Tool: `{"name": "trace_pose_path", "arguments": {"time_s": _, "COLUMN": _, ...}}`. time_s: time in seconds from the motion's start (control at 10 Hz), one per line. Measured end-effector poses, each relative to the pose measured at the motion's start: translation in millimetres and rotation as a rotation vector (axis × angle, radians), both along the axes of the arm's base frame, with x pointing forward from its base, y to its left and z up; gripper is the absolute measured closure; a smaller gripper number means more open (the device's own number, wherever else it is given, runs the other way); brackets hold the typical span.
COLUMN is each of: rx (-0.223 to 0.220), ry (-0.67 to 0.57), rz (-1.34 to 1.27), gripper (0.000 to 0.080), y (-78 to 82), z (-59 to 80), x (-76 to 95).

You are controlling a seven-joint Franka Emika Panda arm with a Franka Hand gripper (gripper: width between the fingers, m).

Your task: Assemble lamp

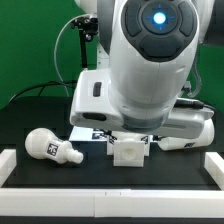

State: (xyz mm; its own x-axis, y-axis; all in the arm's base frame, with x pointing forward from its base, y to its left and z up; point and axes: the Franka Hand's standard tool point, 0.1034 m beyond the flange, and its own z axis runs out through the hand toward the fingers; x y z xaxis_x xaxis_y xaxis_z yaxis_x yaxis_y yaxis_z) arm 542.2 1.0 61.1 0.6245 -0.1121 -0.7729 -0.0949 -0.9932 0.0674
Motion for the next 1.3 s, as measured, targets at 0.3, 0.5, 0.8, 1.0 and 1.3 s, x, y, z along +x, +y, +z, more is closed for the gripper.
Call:
{"name": "trace_pose_path", "arguments": {"time_s": 0.3, "rx": 0.000, "ry": 0.106, "rz": -0.024, "gripper": 0.0100, "y": 4.3, "z": -18.6, "x": -22.9}}
{"name": "trace_pose_path", "arguments": {"time_s": 0.5, "rx": 0.001, "ry": 0.128, "rz": -0.021, "gripper": 0.0100, "y": 5.3, "z": -20.3, "x": -26.4}}
{"name": "trace_pose_path", "arguments": {"time_s": 0.8, "rx": 0.001, "ry": 0.145, "rz": -0.027, "gripper": 0.0100, "y": 0.6, "z": -27.4, "x": -31.5}}
{"name": "trace_pose_path", "arguments": {"time_s": 1.0, "rx": 0.001, "ry": 0.152, "rz": -0.026, "gripper": 0.0100, "y": 1.1, "z": -32.4, "x": -34.0}}
{"name": "trace_pose_path", "arguments": {"time_s": 1.3, "rx": -0.008, "ry": 0.183, "rz": -0.026, "gripper": 0.0100, "y": 5.5, "z": -48.0, "x": -44.0}}
